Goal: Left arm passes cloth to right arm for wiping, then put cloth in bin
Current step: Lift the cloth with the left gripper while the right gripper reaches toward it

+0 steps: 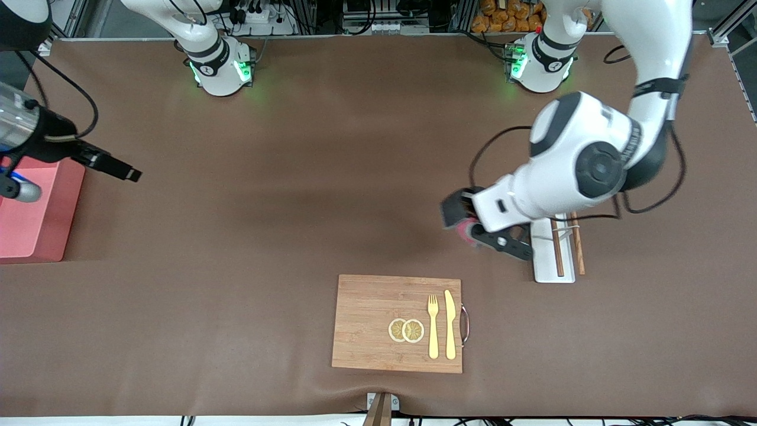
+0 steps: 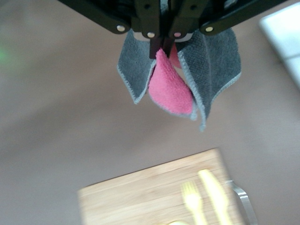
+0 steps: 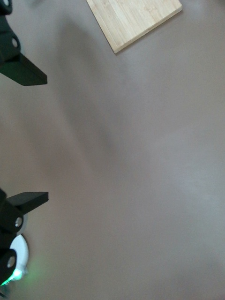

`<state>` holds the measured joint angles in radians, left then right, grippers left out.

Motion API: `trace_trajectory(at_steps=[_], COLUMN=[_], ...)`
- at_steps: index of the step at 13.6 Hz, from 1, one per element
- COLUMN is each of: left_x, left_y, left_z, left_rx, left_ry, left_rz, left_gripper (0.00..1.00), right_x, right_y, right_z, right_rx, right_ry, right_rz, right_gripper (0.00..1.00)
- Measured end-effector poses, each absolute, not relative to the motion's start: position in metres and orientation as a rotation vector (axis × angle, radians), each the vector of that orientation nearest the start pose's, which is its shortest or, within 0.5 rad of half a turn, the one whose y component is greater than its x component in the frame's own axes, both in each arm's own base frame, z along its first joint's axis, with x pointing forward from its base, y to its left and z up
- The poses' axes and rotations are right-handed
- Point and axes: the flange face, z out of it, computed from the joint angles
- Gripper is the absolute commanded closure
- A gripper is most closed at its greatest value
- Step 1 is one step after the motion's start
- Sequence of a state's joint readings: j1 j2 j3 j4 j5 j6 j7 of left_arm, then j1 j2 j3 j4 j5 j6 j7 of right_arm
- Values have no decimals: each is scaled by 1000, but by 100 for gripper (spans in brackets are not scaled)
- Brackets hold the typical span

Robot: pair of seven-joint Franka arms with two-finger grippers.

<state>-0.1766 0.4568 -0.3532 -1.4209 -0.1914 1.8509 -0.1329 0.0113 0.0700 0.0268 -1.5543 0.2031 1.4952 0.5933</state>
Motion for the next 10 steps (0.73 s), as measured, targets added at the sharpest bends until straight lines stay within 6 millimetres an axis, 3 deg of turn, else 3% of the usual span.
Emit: trace_trajectory(at_steps=[6,8,10], left_x=[551,530,521], left_y=[-470,-503,-520], left_z=[454,463,470], left_rx=[-3714,-3782,-3846], left_ry=[137,-12,-140], left_rz=[140,122,111], left_gripper=[100,100,100], right_x=[580,589,600], right_y=[106,121,127], right_z=[546,522,500], right_rx=[-2462,-2357,-2258], right_ry=[1297,1372,1425], right_rz=[644,770,860], right_gripper=[0,0,0])
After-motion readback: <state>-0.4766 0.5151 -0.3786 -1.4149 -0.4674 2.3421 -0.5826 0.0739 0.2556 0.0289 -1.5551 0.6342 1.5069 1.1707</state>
